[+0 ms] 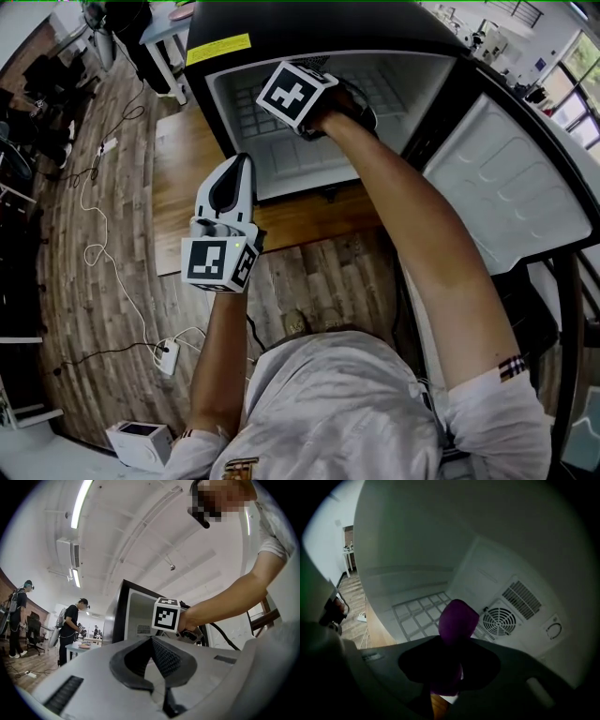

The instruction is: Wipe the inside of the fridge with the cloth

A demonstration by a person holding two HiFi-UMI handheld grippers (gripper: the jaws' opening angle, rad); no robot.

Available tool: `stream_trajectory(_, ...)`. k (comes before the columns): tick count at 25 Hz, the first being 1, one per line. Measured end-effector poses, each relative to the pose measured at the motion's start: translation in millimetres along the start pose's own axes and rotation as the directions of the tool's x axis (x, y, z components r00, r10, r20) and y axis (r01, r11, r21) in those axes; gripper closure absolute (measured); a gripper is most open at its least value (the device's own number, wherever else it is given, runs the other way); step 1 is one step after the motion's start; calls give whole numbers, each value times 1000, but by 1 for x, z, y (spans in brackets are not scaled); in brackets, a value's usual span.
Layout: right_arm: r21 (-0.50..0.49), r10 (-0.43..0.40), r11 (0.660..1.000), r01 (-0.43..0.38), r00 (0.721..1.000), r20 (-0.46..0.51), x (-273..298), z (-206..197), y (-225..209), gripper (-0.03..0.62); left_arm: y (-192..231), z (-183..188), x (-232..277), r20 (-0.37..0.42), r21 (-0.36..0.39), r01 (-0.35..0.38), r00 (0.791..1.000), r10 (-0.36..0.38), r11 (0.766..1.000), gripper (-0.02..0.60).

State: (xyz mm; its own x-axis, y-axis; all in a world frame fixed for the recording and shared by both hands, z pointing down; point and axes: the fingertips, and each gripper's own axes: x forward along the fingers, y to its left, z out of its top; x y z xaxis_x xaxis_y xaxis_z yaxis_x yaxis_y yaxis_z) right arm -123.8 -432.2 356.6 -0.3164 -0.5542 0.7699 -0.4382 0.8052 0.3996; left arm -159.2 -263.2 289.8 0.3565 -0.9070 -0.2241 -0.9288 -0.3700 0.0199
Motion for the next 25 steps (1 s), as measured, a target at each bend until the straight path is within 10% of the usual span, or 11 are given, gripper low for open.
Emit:
stream_trajectory(16, 127, -177, 972, 196, 973, -146, -27, -122, -104, 484, -41, -14, 36, -13, -18, 91, 996, -91, 996, 583)
stream_trajectory(25, 128, -177, 973, 190, 978, -106, -39, -110, -94, 485, -43, -17, 43, -21, -20, 101, 995, -102, 995, 582)
